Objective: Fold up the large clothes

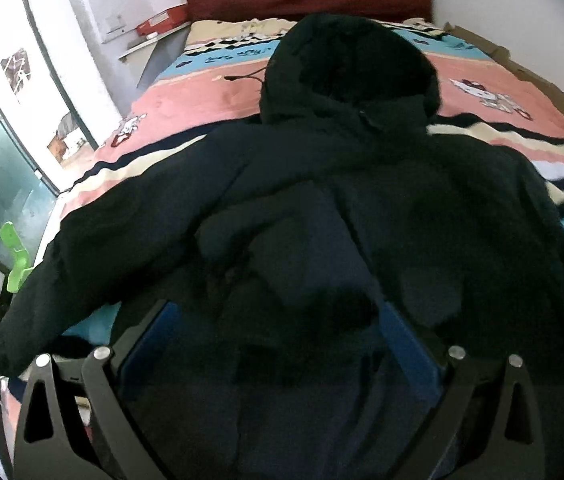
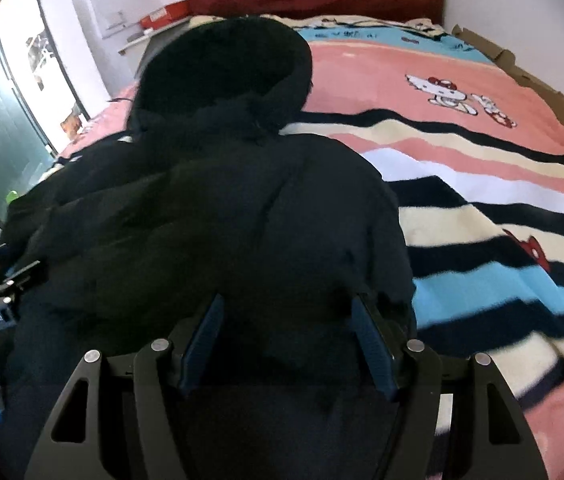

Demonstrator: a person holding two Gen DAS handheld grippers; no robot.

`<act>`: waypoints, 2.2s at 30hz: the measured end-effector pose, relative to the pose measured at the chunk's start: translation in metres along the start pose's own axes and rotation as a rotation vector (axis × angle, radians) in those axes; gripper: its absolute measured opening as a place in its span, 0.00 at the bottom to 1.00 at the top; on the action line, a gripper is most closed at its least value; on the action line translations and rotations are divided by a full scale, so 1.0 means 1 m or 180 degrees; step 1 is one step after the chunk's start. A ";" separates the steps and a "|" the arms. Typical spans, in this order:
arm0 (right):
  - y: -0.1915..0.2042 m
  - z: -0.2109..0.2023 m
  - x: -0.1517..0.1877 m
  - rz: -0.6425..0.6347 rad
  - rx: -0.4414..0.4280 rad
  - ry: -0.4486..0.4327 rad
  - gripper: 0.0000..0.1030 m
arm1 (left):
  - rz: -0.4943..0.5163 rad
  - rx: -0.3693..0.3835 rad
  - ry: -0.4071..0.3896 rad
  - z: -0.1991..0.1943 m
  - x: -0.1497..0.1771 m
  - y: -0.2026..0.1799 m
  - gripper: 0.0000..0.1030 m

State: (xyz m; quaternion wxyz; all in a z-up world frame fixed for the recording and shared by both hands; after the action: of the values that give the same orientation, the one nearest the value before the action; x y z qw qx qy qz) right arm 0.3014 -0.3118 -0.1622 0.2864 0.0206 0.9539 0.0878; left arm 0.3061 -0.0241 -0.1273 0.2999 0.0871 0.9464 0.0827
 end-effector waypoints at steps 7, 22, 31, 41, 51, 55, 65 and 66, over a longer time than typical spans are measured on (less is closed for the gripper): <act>0.036 -0.061 0.032 -0.0192 -0.0046 -0.0132 0.64 | -0.0120 0.0144 -0.0194 -0.051 0.041 0.035 0.99; 0.073 -0.137 0.071 -0.0077 0.0101 -0.0399 0.68 | -0.0814 0.0525 -0.0246 -0.098 0.125 0.149 0.99; 0.095 -0.143 0.079 -0.0166 0.0182 -0.0371 0.69 | -0.1164 0.0609 -0.0111 -0.084 0.165 0.194 0.99; 0.105 -0.135 0.075 -0.0124 0.0285 -0.0311 0.69 | -0.2058 0.0668 -0.0048 -0.049 0.187 0.286 0.97; 0.115 -0.119 0.071 -0.0110 0.0379 -0.0199 0.69 | -0.2748 0.0367 0.0008 -0.009 0.194 0.386 0.97; 0.115 -0.113 0.068 -0.0100 0.0410 -0.0164 0.69 | -0.3025 0.0332 0.0119 0.018 0.197 0.419 0.97; 0.102 -0.112 0.067 -0.0019 0.0503 -0.0137 0.69 | -0.3740 0.0399 0.0210 0.074 0.196 0.466 0.94; 0.100 -0.112 0.067 -0.0005 0.0513 -0.0139 0.69 | -0.3789 0.0382 0.0224 0.079 0.196 0.471 0.93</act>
State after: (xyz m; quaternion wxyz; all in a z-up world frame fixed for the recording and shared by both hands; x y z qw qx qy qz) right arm 0.1831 -0.2248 -0.0885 0.3047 0.0447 0.9513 0.0100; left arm 0.2487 0.4838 -0.2010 0.2577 -0.4441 0.8448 -0.1503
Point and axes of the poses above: each gripper's, at about its wrist camera, not at the fingertips, and z roughly the way its jaws point, y to its left, x to its underside, the point moved 3 cm from there along z, roughly the way its jaws point, and after that the axes turned 5 degrees about -x, right-handed, at the moved point
